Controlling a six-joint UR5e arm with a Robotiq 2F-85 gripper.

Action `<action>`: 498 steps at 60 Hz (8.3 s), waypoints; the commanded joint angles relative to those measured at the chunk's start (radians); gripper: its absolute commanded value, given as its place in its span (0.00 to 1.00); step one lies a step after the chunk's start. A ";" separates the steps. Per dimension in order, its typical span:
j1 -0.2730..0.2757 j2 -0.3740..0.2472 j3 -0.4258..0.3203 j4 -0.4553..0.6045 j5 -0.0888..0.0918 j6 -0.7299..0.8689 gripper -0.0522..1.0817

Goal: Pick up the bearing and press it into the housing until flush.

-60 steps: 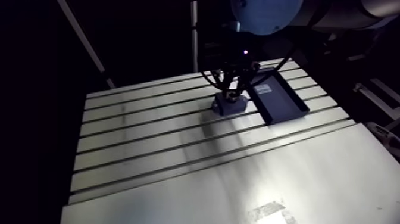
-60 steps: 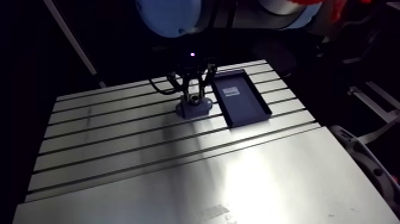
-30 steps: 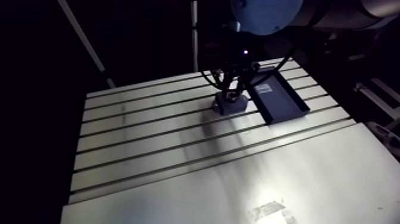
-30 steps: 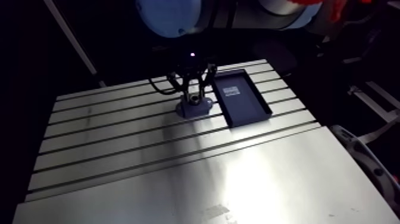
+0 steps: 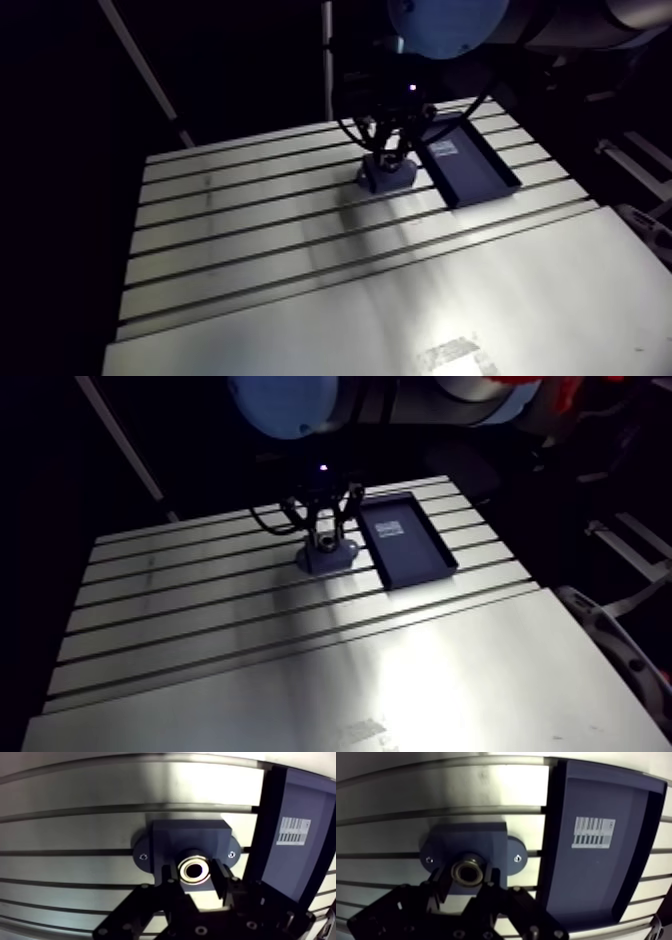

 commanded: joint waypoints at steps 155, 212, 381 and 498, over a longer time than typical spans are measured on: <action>0.001 0.000 0.004 0.002 -0.002 -0.003 0.62; -0.001 0.000 0.004 0.002 -0.002 -0.003 0.62; 0.001 0.005 0.006 0.000 -0.002 -0.005 0.62; -0.001 0.011 0.001 -0.006 -0.004 -0.005 0.62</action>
